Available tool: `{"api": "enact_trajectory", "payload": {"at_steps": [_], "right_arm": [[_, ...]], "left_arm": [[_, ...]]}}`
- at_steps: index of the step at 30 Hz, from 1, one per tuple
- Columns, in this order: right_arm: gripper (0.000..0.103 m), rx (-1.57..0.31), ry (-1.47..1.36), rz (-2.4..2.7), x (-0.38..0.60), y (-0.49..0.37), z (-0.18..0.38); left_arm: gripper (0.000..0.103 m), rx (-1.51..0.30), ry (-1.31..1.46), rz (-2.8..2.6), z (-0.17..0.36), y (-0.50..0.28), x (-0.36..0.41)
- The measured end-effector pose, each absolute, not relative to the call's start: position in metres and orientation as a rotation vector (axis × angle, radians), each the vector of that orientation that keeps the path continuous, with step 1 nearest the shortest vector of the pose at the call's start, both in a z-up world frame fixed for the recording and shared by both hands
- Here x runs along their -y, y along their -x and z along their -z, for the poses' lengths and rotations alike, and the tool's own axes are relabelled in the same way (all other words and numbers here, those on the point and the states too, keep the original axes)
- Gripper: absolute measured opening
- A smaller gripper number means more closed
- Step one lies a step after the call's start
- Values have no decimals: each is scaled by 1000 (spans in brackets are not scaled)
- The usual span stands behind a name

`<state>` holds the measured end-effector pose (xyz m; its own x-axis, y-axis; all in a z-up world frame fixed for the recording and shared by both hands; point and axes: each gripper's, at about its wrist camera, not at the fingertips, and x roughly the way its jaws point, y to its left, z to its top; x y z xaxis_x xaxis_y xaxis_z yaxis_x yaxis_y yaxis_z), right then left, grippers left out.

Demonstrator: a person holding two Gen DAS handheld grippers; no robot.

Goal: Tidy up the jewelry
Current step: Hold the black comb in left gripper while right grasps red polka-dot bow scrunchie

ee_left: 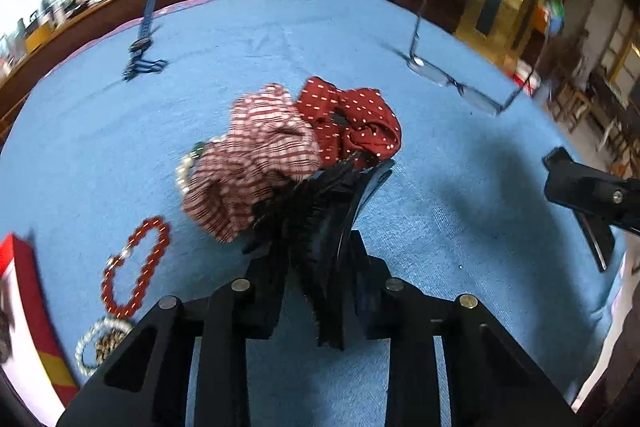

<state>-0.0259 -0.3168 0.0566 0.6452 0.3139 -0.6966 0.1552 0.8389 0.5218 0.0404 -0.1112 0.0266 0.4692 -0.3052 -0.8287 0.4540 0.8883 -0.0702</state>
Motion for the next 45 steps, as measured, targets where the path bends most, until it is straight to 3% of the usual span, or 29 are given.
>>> {"api": "enact_trajectory", "payload": {"at_steps": [11,15,17,19,20,21,23,34,45], "right_arm": [[63,-940,-509,-115,277,-37,-67],[51,-990,-485,-64,266,-69,-51],[50,-1010,-504,-53,266,-82,-40],[43,-1034,-504,-51,262,-93,-27],[31,-1037,-501,-59,261,-95,-23],[12,-1038,-494,-70,259,-96,-19],[7,-1020,-465,-68,256,-90,-20],[7,-776,-429,-104,250,1,-90],[7,-752,-381,-150,222,29,-109]], "left_arm": [[26,-916,-109,478,-53,-2,65],[26,-878,-99,456,-63,8,49],[26,-870,-91,453,-67,10,43],[26,-859,-94,443,-70,12,39],[26,-857,-95,441,-70,12,38],[26,-856,-96,440,-70,12,37],[26,-850,-89,436,-70,12,35],[26,-802,-78,426,-80,20,30],[26,-764,-64,389,-89,40,10]]}}
